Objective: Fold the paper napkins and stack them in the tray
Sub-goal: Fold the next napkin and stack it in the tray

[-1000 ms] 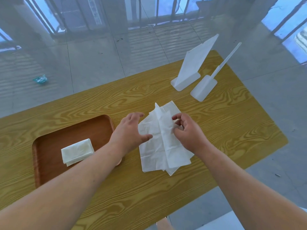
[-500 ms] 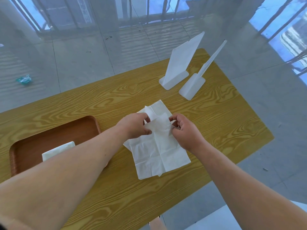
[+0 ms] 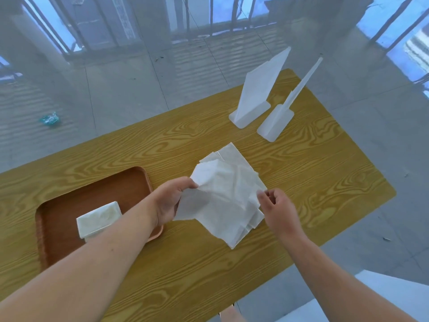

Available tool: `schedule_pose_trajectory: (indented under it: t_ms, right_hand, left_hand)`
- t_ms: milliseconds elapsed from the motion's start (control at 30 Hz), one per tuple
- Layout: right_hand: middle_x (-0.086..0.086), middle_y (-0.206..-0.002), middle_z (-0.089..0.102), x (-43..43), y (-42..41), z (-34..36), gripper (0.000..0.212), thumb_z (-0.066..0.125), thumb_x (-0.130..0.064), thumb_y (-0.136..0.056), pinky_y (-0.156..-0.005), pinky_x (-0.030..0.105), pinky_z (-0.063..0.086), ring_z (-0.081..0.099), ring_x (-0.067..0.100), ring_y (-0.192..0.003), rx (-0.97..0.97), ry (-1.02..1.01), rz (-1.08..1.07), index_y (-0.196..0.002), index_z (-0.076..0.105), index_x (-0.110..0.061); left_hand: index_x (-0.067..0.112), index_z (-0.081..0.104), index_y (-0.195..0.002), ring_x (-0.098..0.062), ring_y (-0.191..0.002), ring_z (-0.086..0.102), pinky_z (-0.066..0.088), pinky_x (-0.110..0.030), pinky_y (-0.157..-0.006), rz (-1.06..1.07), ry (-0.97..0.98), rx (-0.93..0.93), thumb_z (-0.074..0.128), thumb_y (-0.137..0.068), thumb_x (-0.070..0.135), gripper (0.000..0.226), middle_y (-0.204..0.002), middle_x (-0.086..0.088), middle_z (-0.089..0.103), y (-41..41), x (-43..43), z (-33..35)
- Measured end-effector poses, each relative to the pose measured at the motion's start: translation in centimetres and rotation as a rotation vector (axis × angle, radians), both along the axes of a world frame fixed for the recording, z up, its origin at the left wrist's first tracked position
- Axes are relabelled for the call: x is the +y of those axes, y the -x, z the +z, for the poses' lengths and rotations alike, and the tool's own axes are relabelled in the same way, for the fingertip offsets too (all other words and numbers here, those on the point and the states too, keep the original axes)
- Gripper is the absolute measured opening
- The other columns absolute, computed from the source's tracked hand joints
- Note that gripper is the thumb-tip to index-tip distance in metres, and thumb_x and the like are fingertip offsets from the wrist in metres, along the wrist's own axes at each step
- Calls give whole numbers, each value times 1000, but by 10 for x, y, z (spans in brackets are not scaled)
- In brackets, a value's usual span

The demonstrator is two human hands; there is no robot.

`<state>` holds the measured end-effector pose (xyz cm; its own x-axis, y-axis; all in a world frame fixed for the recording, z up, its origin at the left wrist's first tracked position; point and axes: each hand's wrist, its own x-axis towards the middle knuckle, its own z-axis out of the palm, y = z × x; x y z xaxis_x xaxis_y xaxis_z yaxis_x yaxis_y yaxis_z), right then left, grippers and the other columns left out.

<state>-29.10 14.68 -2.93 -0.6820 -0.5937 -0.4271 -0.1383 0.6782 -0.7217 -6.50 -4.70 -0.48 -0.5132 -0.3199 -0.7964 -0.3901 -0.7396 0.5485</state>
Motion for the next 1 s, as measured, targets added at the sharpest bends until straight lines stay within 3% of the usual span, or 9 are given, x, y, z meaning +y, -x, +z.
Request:
schedule_pose_trajectory:
  t_ms: [167,333,467,600,667,767,833,900,1000]
  right_hand:
    - [-4,-106,74,-22,-24,7,74,61,-86,-75,-82,36,62,72,16,-95,-292,38,52,-115,66,-24]
    - [10,-120,72,-55,-50,16,96,69,-94,-53,-95,40,60,70,27,-109,-566,35,118,-113,67,-18]
    - [14,-131,70,-77,-69,22,99,65,-84,-70,-109,46,52,68,28,-121,-837,-3,177,-136,60,-9]
    - [9,-143,65,-90,-86,30,82,48,-79,-91,-114,51,45,61,27,-133,-1105,42,286,-145,60,-18]
    - [9,-144,64,-94,-89,38,60,58,-61,-98,-107,50,52,61,29,-132,-1177,101,227,-142,64,-20]
    - [13,-134,69,-99,-84,43,48,74,-27,-93,-99,47,57,68,30,-119,-1152,220,64,-137,67,-10]
    - [13,-125,73,-100,-76,40,39,75,-17,-90,-90,44,60,71,28,-108,-1066,245,-1,-129,70,-9]
    - [13,-116,74,-99,-70,35,25,71,-12,-94,-86,47,58,71,28,-99,-979,191,-12,-118,72,-11]
    - [14,-109,73,-98,-66,27,13,64,-11,-100,-87,49,56,67,29,-93,-833,83,-6,-110,72,-11]
  left_hand:
    - [11,81,-107,-31,-93,73,59,-47,-82,163,-116,163,69,-83,31,33,-108,-12,76,-29,-1,9]
    - [12,73,-97,-27,-86,71,58,-39,-77,306,-160,324,69,-78,26,24,-96,-8,73,-51,-3,22]
    - [11,79,-91,-25,-78,72,60,-35,-73,346,-202,420,63,-81,26,24,-87,-8,74,-65,-5,38]
    - [13,78,-97,-27,-80,68,58,-38,-75,327,-155,403,69,-74,28,29,-90,-8,72,-74,-8,53]
    - [12,77,-103,-30,-86,68,55,-43,-81,323,-159,351,70,-74,30,34,-96,-10,73,-81,-12,52]
    - [11,74,-124,-39,-106,67,49,-55,-96,283,-144,238,68,-85,36,47,-115,-14,74,-96,-17,46]
    - [10,69,-130,-39,-114,70,52,-61,-103,288,-25,146,67,-94,33,43,-127,-16,74,-101,-18,39]
    - [10,69,-117,-31,-101,76,60,-55,-95,308,186,-24,71,-97,27,26,-124,-19,75,-101,-17,30]
    - [8,72,-104,-18,-75,75,61,-35,-65,277,343,-201,75,-96,25,19,-103,-16,81,-104,-13,10]
